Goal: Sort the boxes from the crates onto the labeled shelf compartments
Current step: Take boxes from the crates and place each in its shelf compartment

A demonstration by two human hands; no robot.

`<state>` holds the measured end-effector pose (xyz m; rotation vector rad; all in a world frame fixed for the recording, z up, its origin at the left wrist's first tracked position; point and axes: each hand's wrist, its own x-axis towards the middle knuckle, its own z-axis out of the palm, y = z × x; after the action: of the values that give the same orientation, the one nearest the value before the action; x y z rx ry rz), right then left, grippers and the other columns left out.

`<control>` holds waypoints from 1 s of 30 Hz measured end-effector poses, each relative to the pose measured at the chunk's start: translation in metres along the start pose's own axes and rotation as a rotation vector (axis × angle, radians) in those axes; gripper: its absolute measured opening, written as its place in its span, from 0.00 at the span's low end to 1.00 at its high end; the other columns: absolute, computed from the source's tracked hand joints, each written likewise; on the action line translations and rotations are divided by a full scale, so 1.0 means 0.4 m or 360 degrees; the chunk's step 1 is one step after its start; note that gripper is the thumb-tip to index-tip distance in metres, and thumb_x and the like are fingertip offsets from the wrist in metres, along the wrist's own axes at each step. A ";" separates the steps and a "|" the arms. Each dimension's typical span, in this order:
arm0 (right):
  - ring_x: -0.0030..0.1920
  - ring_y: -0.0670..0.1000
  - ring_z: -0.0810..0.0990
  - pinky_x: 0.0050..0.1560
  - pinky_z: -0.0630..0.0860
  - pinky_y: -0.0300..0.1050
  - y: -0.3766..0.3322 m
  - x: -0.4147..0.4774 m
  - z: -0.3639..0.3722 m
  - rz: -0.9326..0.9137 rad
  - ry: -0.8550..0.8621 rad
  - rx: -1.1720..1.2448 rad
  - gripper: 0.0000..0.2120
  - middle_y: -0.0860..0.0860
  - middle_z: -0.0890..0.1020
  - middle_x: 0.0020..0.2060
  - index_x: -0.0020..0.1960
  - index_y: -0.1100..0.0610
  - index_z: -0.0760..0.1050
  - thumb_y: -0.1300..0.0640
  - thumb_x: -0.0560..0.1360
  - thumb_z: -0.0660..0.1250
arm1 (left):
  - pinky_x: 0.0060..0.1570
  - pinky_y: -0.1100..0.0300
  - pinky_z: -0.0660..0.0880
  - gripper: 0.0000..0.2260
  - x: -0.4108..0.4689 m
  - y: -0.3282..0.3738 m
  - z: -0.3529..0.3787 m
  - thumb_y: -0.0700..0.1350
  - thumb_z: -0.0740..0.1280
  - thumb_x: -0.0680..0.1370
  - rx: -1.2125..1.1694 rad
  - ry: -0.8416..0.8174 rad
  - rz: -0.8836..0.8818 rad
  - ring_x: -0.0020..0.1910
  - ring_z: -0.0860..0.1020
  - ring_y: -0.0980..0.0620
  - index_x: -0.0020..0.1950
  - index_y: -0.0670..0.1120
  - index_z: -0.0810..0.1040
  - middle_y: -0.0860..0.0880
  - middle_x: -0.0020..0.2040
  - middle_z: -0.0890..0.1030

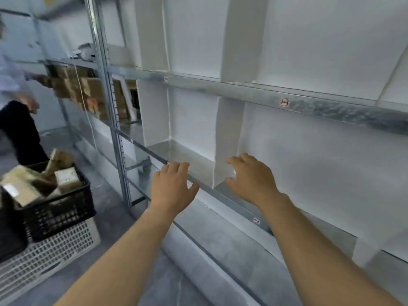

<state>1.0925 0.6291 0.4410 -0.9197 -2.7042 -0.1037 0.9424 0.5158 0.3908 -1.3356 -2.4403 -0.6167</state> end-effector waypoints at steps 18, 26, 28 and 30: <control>0.63 0.57 0.71 0.58 0.68 0.50 -0.807 0.450 0.323 -0.0629 -0.0324 0.0063 0.22 0.55 0.71 0.64 0.69 0.54 0.67 0.48 0.77 0.61 | 0.58 0.52 0.68 0.25 -0.004 -0.858 -0.047 0.61 0.59 0.77 0.0377 -0.0171 -0.0583 0.63 0.71 0.46 0.69 0.49 0.66 0.48 0.65 0.72; 0.62 0.56 0.72 0.57 0.70 0.50 -1.095 0.575 0.417 -0.0922 -0.0353 0.0139 0.22 0.54 0.73 0.61 0.69 0.53 0.67 0.47 0.77 0.61 | 0.59 0.51 0.67 0.25 -0.038 -1.122 -0.068 0.61 0.59 0.77 0.0446 -0.0137 -0.0883 0.64 0.70 0.46 0.69 0.50 0.65 0.49 0.65 0.72; 0.62 0.56 0.72 0.56 0.71 0.50 -1.150 0.607 0.449 -0.0993 -0.0371 0.0171 0.23 0.54 0.73 0.62 0.69 0.52 0.67 0.47 0.76 0.62 | 0.60 0.51 0.67 0.24 -0.040 -1.176 -0.062 0.61 0.59 0.77 0.0441 -0.0146 -0.0960 0.63 0.71 0.46 0.69 0.50 0.66 0.48 0.65 0.73; 0.62 0.56 0.72 0.56 0.71 0.50 -1.197 0.644 0.486 -0.1060 -0.0404 0.0180 0.23 0.53 0.73 0.62 0.69 0.52 0.67 0.46 0.77 0.61 | 0.59 0.51 0.68 0.24 -0.039 -1.230 -0.048 0.61 0.59 0.77 0.0448 -0.0163 -0.1030 0.63 0.71 0.46 0.69 0.50 0.66 0.49 0.64 0.73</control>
<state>0.5598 0.4302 0.3397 0.0329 -3.0980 0.0369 0.5343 0.2598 0.2883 -0.4661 -2.9069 -0.3176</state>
